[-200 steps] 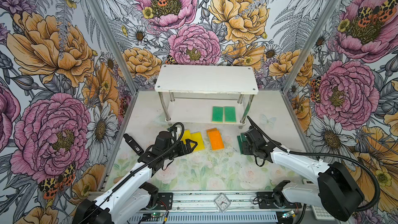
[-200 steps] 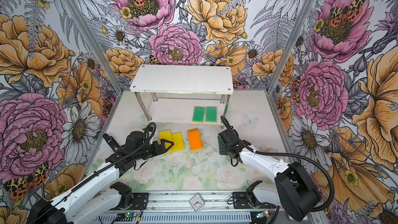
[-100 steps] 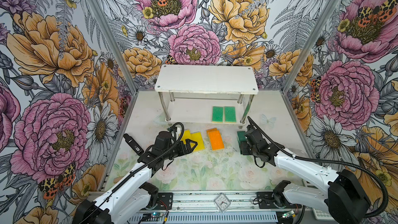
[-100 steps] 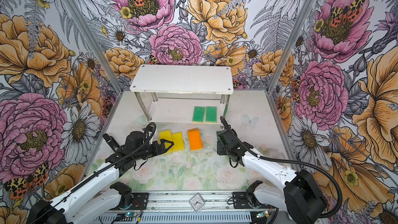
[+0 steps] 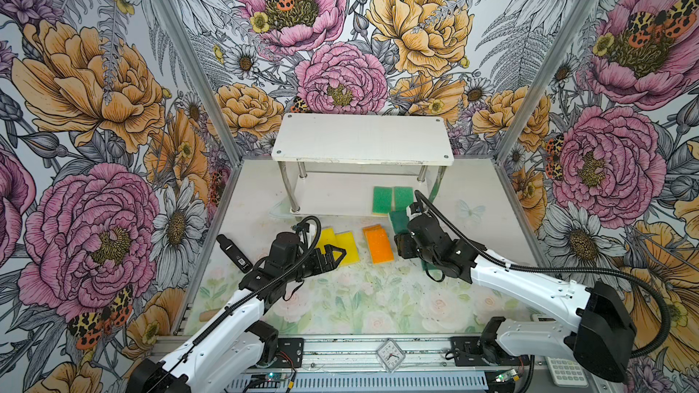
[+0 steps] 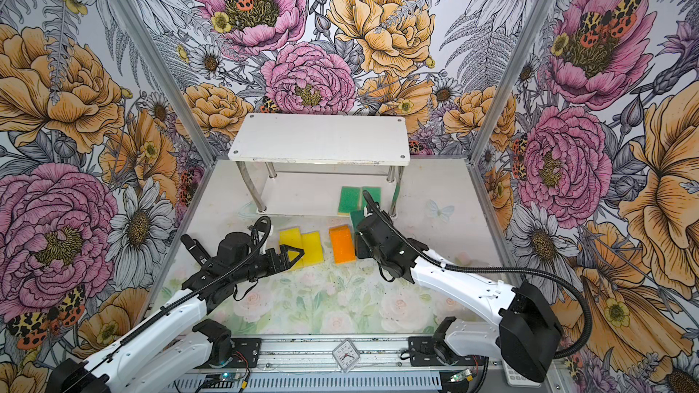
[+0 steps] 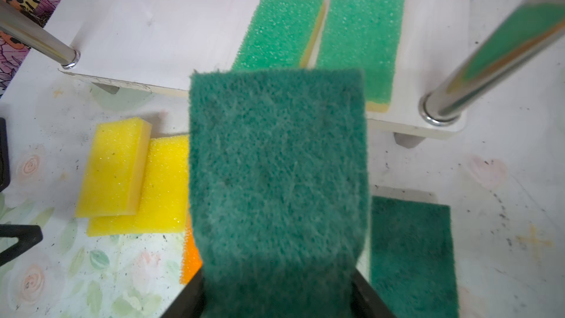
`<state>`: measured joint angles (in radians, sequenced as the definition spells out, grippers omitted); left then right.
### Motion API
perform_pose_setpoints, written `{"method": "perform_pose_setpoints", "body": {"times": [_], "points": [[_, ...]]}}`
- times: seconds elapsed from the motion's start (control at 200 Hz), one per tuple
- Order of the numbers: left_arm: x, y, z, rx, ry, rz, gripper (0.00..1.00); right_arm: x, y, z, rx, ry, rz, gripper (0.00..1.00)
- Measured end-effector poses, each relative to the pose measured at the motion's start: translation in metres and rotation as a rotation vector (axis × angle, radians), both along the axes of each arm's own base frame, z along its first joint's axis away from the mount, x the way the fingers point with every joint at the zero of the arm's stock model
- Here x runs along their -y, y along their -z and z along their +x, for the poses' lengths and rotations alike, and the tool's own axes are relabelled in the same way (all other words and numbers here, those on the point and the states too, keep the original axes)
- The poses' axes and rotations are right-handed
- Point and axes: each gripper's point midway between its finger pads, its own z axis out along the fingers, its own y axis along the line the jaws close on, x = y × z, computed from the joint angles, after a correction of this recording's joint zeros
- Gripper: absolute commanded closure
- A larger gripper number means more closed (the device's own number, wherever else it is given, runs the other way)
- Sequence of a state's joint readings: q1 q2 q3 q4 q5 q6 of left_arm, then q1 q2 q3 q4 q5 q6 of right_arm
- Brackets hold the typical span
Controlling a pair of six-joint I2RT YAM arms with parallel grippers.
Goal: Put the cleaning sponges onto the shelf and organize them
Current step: 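Carry the dark green pad with the right gripper toward the lower shelf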
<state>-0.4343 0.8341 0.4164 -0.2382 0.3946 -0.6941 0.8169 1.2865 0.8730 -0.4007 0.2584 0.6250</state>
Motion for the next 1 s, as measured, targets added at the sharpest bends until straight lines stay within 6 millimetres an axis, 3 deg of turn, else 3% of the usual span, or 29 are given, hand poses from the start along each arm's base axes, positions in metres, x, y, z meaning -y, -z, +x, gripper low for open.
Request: {"method": "perform_pose_setpoints", "body": {"times": [0.16,0.315,0.675,1.001], "points": [[-0.001,-0.004,-0.002,0.005,-0.005,-0.008,0.01,-0.037,-0.006,0.017,0.022,-0.015,0.007,0.41],[-0.006,-0.008,-0.004,0.014,-0.015,-0.012,0.01,-0.061,-0.007,0.036,0.036,0.008,0.031,0.41],[-0.018,-0.008,-0.009,0.017,-0.045,-0.027,0.01,-0.107,-0.011,0.074,0.054,0.047,0.084,0.4],[-0.018,-0.007,-0.011,0.008,-0.039,-0.034,0.01,-0.135,0.01,0.101,0.039,0.094,0.092,0.39]]}}
